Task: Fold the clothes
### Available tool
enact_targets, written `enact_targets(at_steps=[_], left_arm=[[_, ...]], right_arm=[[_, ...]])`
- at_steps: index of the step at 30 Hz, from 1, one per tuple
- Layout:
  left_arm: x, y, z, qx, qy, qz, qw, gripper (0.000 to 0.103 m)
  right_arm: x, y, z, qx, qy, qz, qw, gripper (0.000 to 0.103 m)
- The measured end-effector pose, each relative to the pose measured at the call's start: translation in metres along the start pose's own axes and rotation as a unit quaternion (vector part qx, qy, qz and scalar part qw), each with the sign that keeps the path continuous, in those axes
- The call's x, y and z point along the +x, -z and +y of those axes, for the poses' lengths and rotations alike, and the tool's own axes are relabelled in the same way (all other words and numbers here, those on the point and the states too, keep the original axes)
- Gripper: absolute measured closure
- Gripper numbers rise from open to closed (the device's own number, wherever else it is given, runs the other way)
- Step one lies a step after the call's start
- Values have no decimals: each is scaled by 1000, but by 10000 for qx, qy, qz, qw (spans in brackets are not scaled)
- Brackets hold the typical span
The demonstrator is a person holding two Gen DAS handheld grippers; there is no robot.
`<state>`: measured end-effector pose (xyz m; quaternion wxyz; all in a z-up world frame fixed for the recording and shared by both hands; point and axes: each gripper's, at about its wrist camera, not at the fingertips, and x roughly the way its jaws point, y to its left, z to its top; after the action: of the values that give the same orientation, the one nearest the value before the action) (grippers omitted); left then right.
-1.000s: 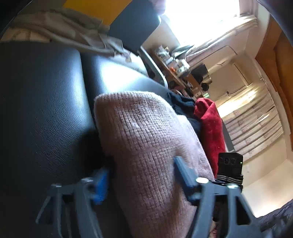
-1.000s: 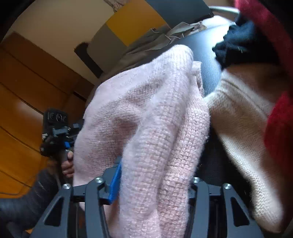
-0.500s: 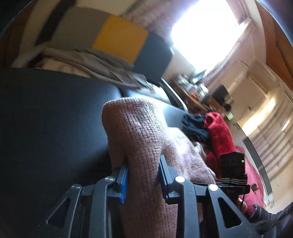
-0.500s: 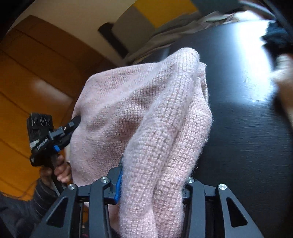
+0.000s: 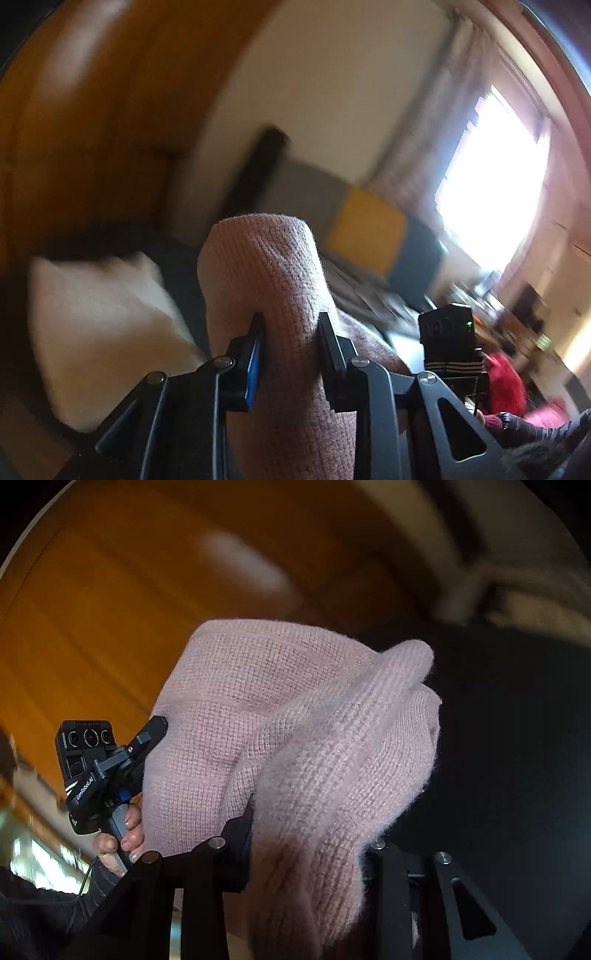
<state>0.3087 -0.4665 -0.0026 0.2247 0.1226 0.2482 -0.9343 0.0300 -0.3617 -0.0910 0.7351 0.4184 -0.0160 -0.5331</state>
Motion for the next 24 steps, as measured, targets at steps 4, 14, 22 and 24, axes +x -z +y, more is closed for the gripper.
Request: enact_targets(at_steps=[4,14,22,24], left_arm=[[-15,-41,71,-414,-535,-297,9973,77],[57,16,254,-1898,-2005,604,9592,86],[43,-11,219,-1262,-2572,411,9572,87],[34,-23,210,-1067,-2626,271,9586,87]], right_arm=[[84,-78,38,-500,-231,116,9984,66],[263,-85,-16,6,801,1342,9877,61],[254,-97,6,-314,1098,1259,9855,41],[238,-107,23,-936,1522,880,9800,41]])
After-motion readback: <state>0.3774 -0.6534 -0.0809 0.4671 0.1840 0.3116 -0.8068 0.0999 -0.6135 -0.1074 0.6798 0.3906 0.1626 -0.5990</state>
